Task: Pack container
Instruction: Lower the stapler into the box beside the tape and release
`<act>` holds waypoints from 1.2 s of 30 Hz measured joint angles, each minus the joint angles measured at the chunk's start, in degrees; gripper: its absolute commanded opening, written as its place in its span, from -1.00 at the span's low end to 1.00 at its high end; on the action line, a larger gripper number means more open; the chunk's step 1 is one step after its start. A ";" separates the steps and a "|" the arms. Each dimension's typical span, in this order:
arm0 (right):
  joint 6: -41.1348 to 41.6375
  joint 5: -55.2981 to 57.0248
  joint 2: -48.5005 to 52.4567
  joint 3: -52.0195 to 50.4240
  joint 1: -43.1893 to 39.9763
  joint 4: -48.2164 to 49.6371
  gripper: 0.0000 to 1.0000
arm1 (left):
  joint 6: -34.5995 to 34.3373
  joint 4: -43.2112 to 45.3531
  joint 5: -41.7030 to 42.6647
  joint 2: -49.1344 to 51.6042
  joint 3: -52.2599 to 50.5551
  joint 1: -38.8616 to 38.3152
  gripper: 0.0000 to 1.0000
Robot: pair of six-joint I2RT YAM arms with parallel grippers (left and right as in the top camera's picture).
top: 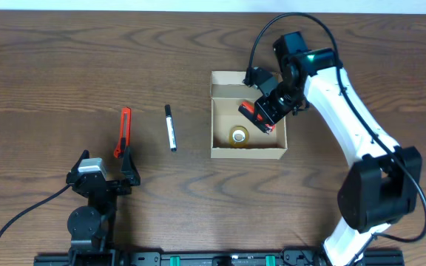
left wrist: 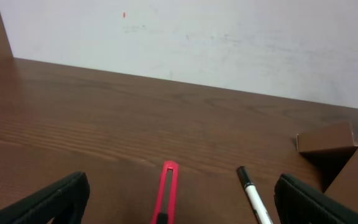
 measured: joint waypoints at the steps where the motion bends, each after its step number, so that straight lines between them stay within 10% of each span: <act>1: -0.17 -0.22 0.48 0.00 0.00 0.04 -0.98 | 0.00 0.02 0.00 0.00 0.00 0.00 0.91; 36: -0.15 -1.20 1.46 -10.93 2.82 12.37 -0.97 | 0.00 0.02 0.00 0.00 0.00 0.00 0.91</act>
